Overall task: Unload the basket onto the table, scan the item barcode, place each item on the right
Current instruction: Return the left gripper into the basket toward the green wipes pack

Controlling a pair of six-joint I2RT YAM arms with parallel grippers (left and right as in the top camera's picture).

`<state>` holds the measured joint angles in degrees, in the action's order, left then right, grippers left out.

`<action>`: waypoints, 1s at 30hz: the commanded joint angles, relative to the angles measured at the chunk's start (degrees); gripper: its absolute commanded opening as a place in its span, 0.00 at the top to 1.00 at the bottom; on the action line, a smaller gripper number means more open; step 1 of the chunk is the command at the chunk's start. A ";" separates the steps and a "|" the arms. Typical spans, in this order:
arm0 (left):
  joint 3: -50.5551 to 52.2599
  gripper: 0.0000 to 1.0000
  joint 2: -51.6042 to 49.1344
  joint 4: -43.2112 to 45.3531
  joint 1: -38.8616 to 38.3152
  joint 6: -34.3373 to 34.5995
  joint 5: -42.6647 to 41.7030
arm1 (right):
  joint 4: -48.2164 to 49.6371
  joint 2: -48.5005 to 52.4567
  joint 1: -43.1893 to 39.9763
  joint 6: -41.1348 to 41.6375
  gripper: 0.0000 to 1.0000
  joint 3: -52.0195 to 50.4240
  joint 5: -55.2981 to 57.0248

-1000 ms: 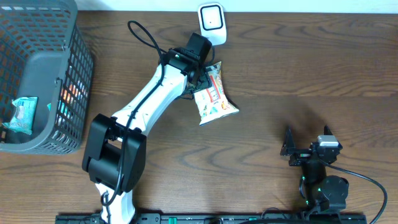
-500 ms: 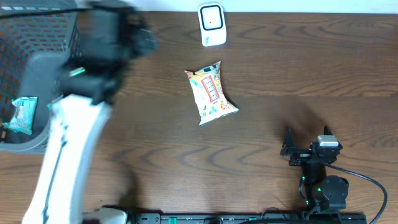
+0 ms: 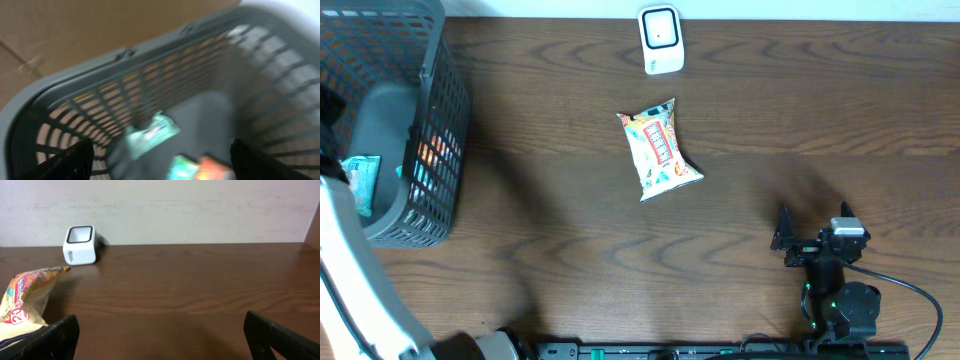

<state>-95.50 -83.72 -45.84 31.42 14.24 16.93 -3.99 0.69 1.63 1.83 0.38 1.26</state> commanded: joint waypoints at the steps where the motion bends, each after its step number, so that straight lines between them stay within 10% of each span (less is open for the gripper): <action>1: 1.73 0.14 -6.38 -1.27 2.99 -6.97 1.20 | -0.20 -0.31 -0.15 -0.81 0.01 -0.07 0.07; 30: 2.14 0.14 -36.61 -3.26 1.38 -22.01 8.39 | -0.20 -0.31 -0.15 -0.81 0.01 -0.07 0.07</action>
<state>-94.11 -118.83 -49.32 32.77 -6.22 22.17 -3.99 0.69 1.63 1.83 0.38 1.26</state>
